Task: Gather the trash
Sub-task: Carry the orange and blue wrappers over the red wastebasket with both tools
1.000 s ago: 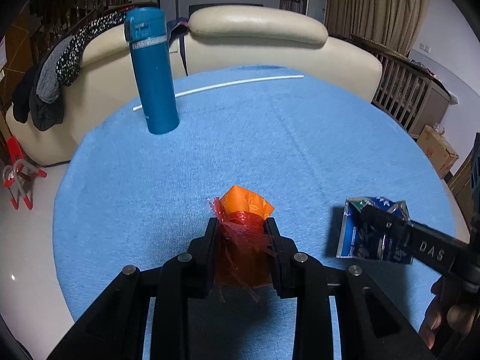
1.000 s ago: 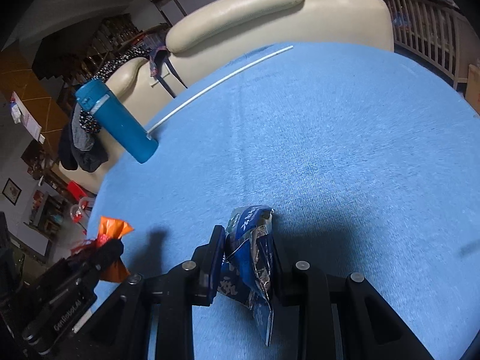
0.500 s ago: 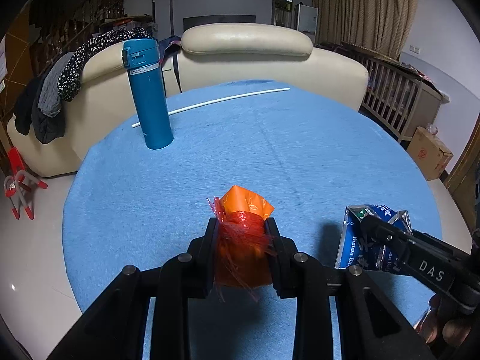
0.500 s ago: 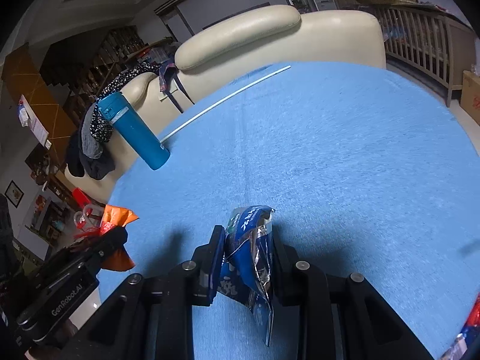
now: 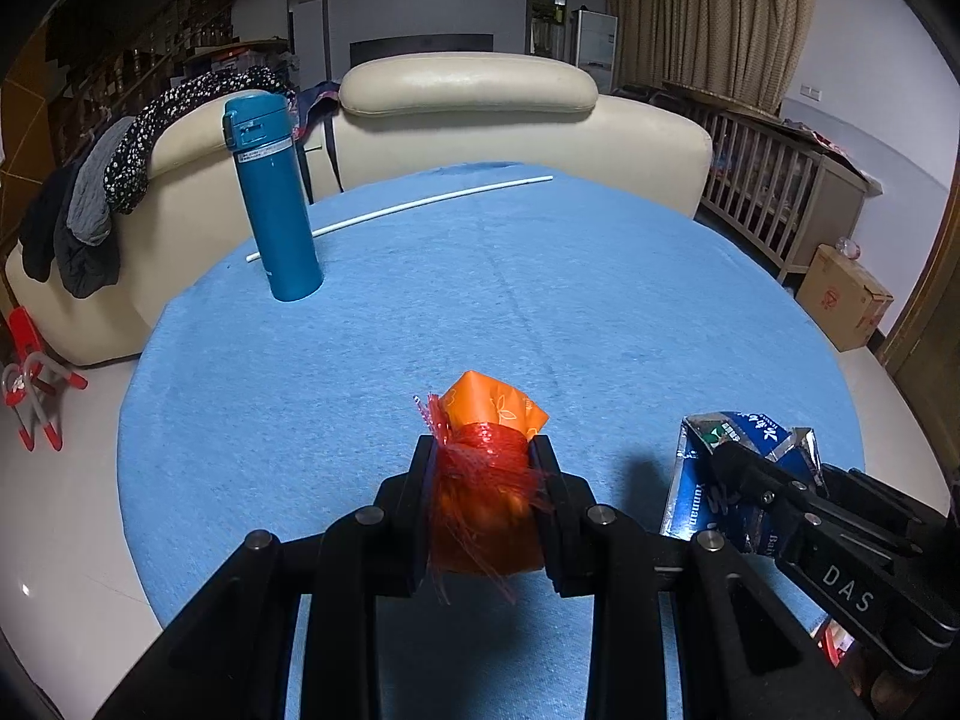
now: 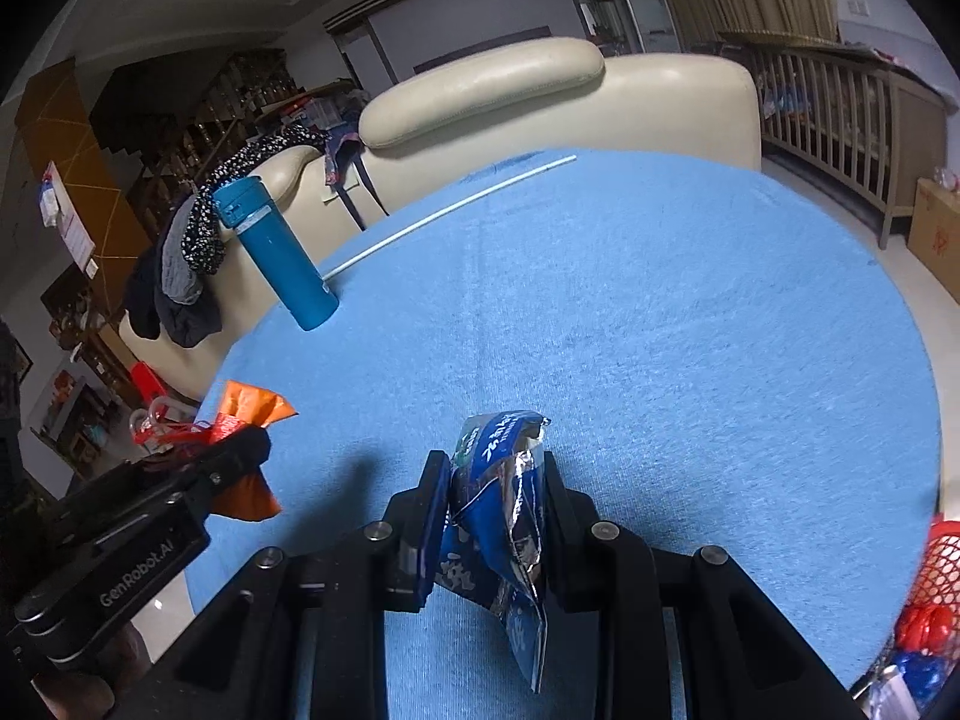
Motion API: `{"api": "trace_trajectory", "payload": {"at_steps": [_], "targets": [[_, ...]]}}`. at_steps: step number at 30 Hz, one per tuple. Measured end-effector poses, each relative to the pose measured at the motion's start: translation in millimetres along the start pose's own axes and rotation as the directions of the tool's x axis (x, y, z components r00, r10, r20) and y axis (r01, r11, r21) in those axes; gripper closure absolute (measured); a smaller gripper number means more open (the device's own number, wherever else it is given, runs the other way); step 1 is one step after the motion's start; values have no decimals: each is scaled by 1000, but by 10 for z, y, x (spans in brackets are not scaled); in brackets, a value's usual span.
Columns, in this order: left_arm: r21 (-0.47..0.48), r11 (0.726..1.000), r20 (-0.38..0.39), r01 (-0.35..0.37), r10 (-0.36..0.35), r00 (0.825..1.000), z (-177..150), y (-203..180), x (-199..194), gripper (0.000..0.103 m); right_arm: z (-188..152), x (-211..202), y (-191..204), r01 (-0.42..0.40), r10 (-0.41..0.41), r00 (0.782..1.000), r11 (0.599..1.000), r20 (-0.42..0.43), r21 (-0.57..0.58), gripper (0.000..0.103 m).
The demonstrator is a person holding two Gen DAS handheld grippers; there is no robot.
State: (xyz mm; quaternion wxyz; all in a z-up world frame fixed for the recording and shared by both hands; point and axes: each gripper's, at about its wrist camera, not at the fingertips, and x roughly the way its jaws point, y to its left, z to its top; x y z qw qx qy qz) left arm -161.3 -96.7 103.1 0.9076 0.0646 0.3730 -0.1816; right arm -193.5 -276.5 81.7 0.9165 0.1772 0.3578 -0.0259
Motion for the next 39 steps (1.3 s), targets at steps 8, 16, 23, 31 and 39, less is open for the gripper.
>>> {"api": "trace_trajectory", "payload": {"at_steps": [8,16,23,31,39], "targets": [[33,999,30,9,-10,1000,14,-151,-143,72,-20,-241,0,7,-6,999,1000,46,-15,73],[82,996,53,30,-34,998,7,-430,-286,72,-81,-555,-206,27,-28,996,1000,88,11,73],[125,990,50,66,-73,996,-3,-677,-320,72,-143,-734,-481,51,-56,993,998,108,49,73],[153,979,30,135,-141,990,-54,-899,-312,72,-316,-909,-873,94,-105,988,990,114,102,73],[225,953,-3,201,-206,979,-109,-1394,-264,72,-581,-1220,-1415,162,-186,976,969,117,187,73]]}}
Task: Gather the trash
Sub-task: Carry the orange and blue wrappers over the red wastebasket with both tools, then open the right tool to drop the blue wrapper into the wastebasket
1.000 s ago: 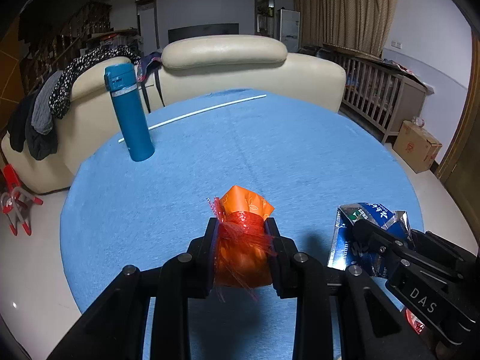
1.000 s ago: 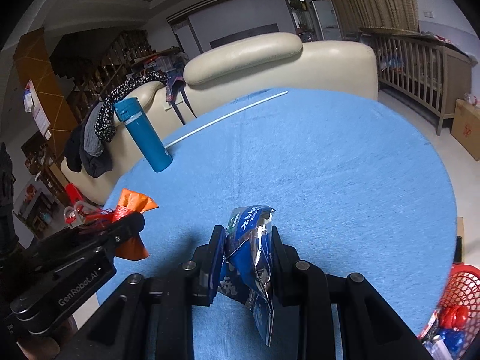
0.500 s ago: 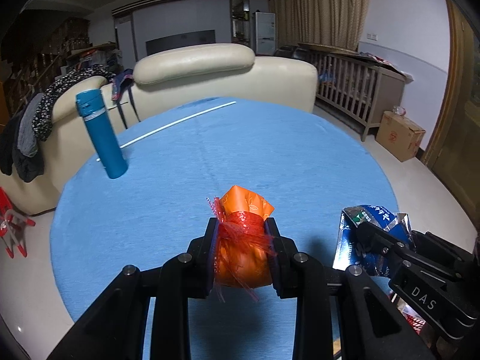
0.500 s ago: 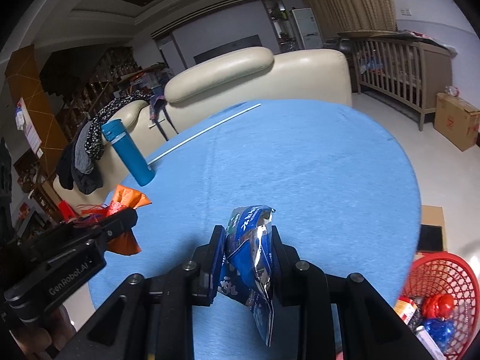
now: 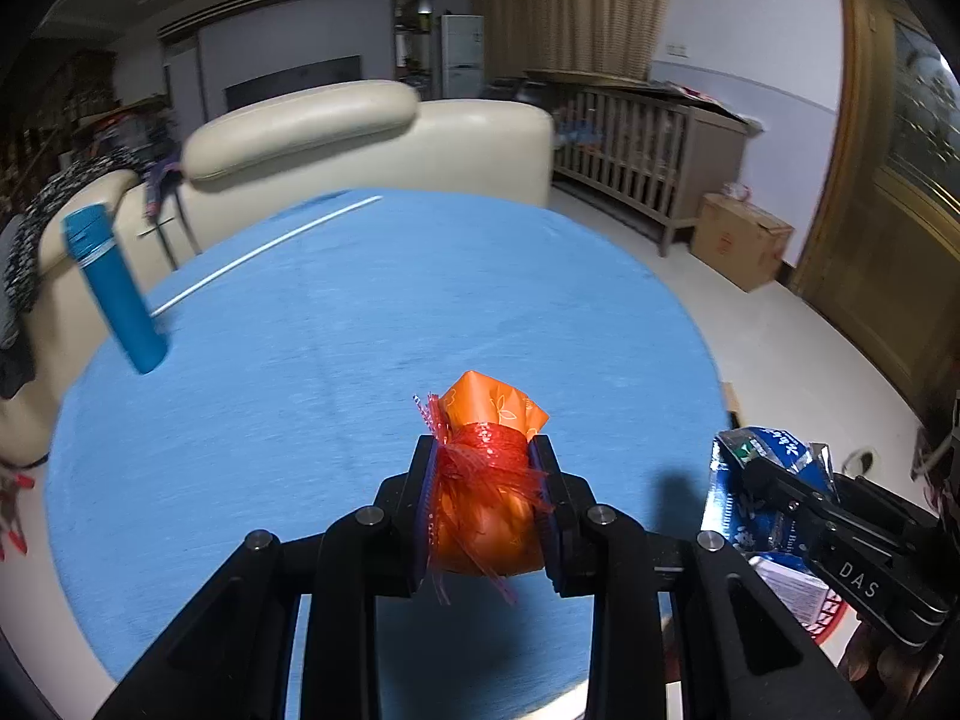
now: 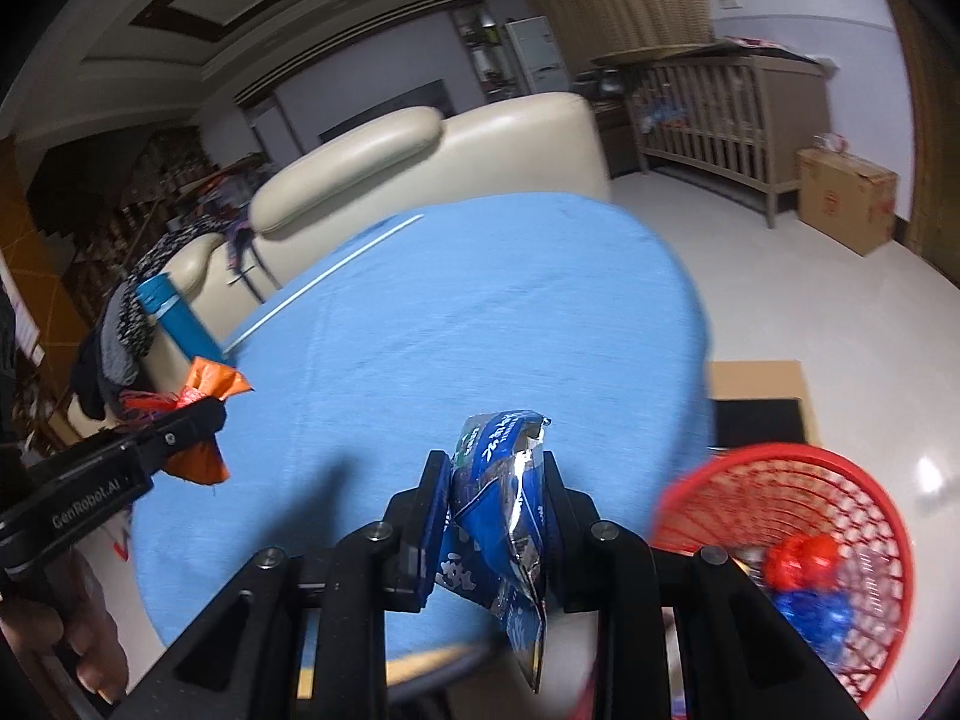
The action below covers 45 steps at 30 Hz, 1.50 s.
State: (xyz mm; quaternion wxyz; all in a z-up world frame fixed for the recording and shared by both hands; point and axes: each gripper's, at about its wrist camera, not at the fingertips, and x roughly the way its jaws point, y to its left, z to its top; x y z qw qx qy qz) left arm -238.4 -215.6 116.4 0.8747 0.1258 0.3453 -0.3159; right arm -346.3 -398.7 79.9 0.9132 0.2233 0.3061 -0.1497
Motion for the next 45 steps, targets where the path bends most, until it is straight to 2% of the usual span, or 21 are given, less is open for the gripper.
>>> {"api": "trace_trajectory", "payload": {"at_steps": [8,15,23,45], "targets": [[105,989,-43,102,-98,994,-3,-685,173,72,-181,-283,-868,124,-123,992,986,-11,108,73],[179,968,-68,178,-168,983,8,-1173,249,72,-281,-535,-1320,201,-200,980,967,-23,157,73],[245,937,-111,248,-227,968,-63,-1584,328,72,-347,-623,-1473,245,-242,969,953,-43,179,73],[313,911,-154,268,-230,961,-199,-1887,417,72,-514,-539,-1681,288,-273,957,932,-97,221,73]]}}
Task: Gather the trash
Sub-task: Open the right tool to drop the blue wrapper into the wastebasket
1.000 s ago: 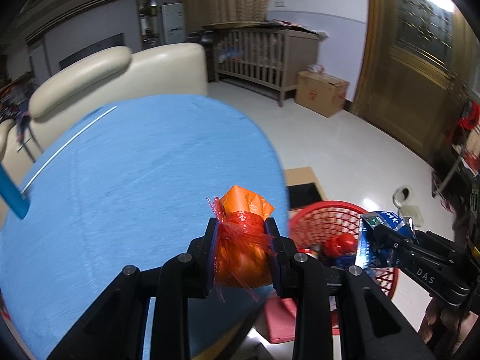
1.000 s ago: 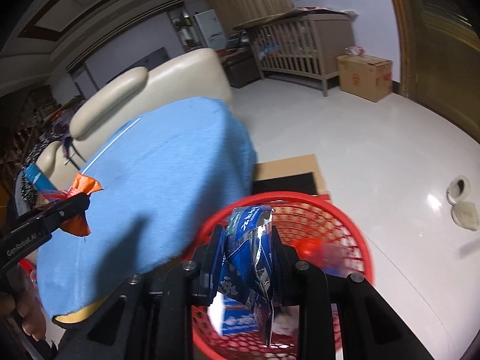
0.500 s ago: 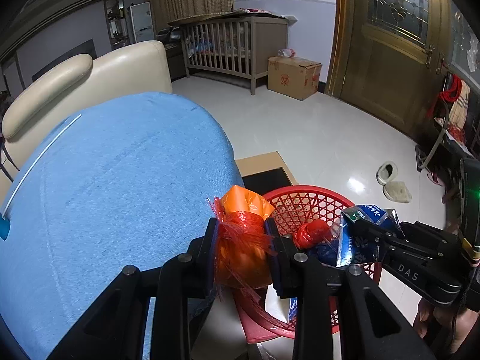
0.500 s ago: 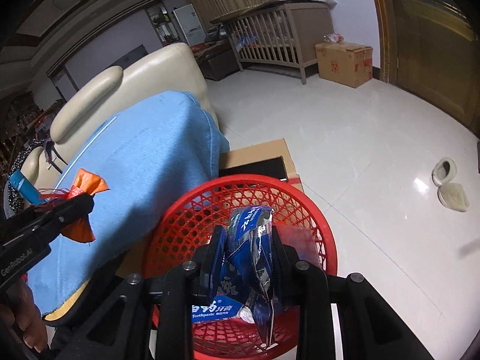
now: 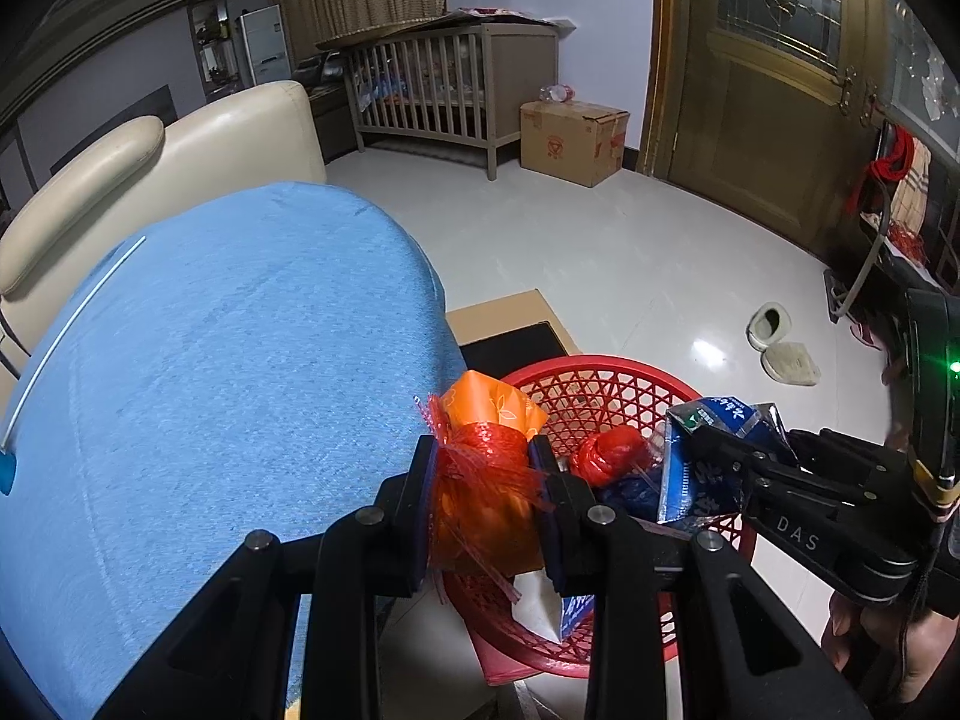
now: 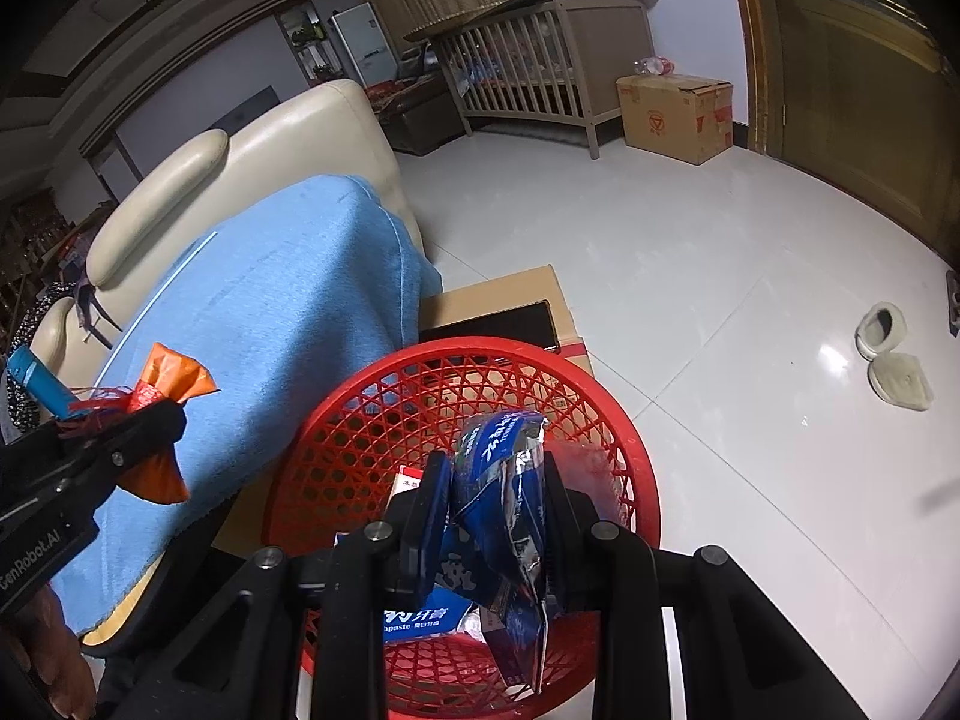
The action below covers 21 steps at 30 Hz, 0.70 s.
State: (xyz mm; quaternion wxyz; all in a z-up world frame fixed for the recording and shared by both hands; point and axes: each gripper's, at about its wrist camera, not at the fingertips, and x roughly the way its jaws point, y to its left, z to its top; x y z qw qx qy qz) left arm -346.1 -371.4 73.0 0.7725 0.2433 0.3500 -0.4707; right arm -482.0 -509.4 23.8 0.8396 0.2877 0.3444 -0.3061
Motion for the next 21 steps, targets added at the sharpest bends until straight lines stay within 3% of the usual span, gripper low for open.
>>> {"api": "trace_trajectory", "payload": {"at_steps": [9,11,12,13,21], "targets": [[13,1000,-10,6,-6,1000,0,-40,28,72,11,52,-36,1,-1,1000,999,-19,33,71],[17,1000,-13,7,-7,1000,-4,-49,38,72,16,76,-69,2,0,1000,999,-27,52,58],[19,1000,-14,8,-8,1000,-7,-39,28,72,16,75,-85,0,1,1000,998,-25,60,39],[20,1000,-16,8,-8,1000,-9,-44,35,72,16,45,-104,-2,2,1000,998,-7,70,34],[31,999,-28,11,-11,1000,-19,-91,78,72,83,-105,-194,-12,7,999,994,48,105,34]]}}
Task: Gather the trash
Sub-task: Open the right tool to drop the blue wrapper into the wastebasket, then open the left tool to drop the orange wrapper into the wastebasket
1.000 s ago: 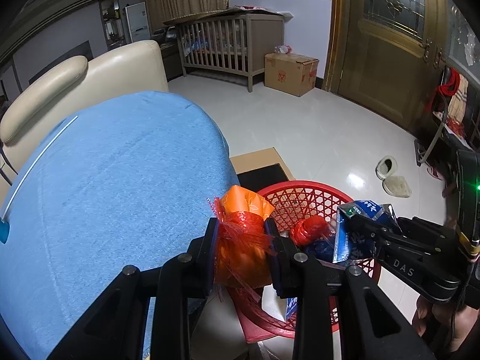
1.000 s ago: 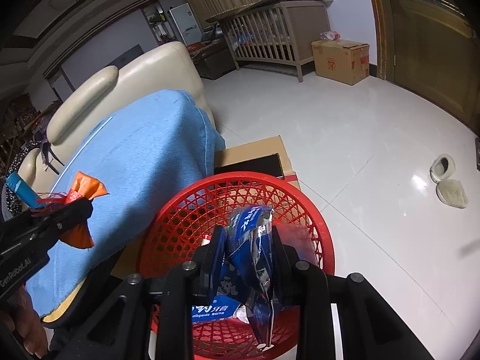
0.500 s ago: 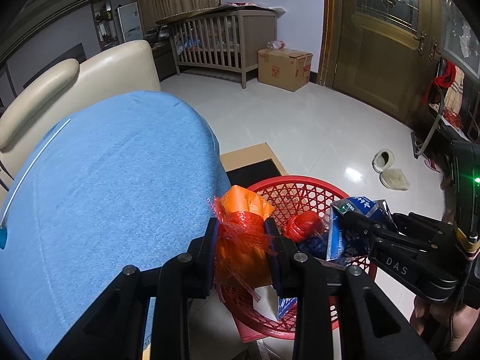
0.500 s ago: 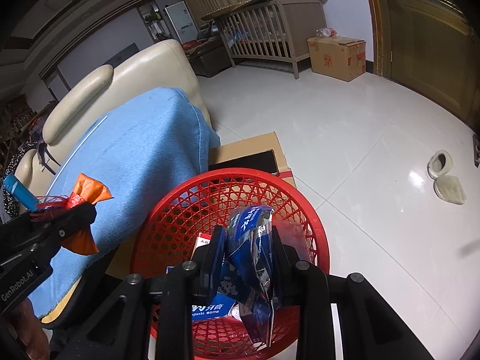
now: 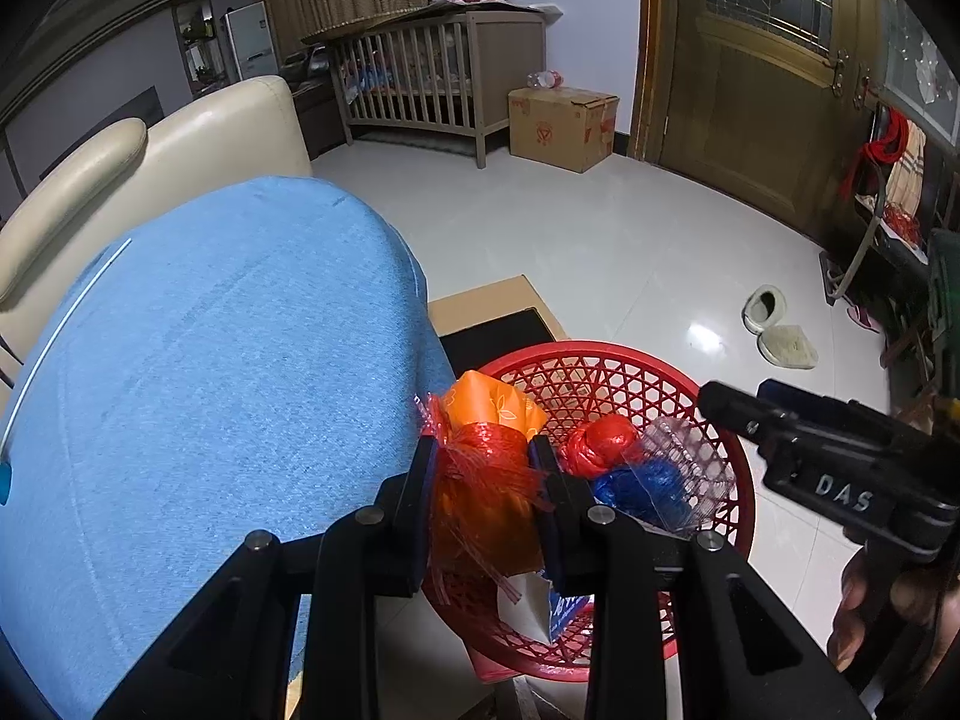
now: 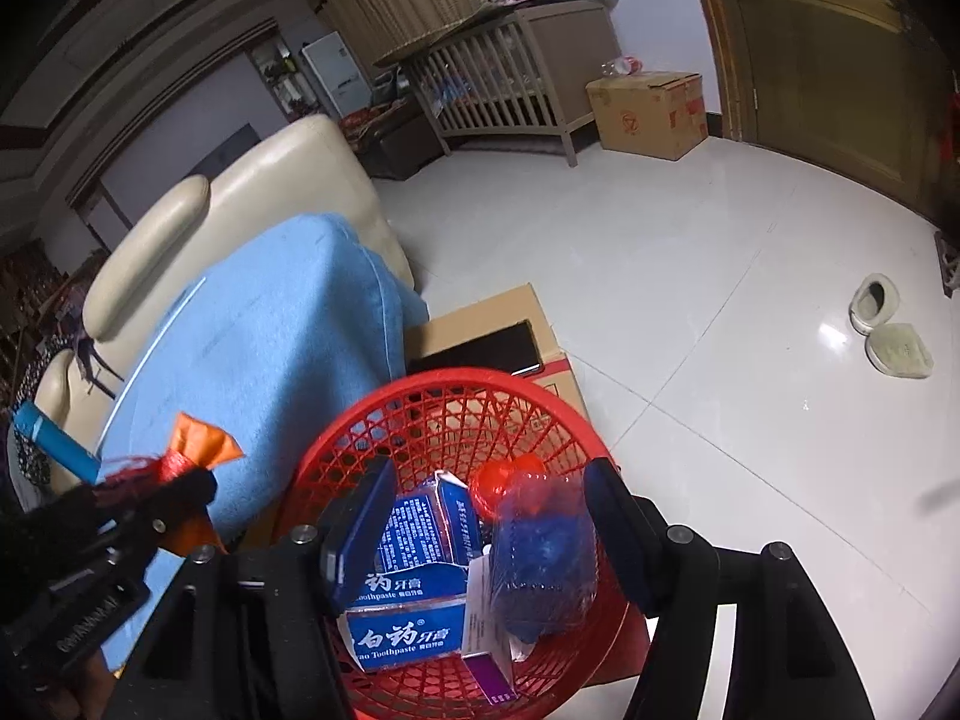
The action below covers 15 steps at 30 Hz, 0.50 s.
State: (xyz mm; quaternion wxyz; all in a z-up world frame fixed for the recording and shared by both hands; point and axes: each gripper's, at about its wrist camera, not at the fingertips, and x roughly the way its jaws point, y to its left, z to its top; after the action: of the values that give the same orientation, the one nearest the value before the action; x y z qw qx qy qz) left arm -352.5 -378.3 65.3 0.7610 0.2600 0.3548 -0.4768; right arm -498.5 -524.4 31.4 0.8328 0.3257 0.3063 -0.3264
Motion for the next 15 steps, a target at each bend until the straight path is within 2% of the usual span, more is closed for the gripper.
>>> {"api": "trace_trajectory", "payload": {"at_steps": [15], "targets": [[10,999,-33,45,-45,998,5,-150,152,72,52,-217,-147,-34,31,998,998,61,51,34]]}}
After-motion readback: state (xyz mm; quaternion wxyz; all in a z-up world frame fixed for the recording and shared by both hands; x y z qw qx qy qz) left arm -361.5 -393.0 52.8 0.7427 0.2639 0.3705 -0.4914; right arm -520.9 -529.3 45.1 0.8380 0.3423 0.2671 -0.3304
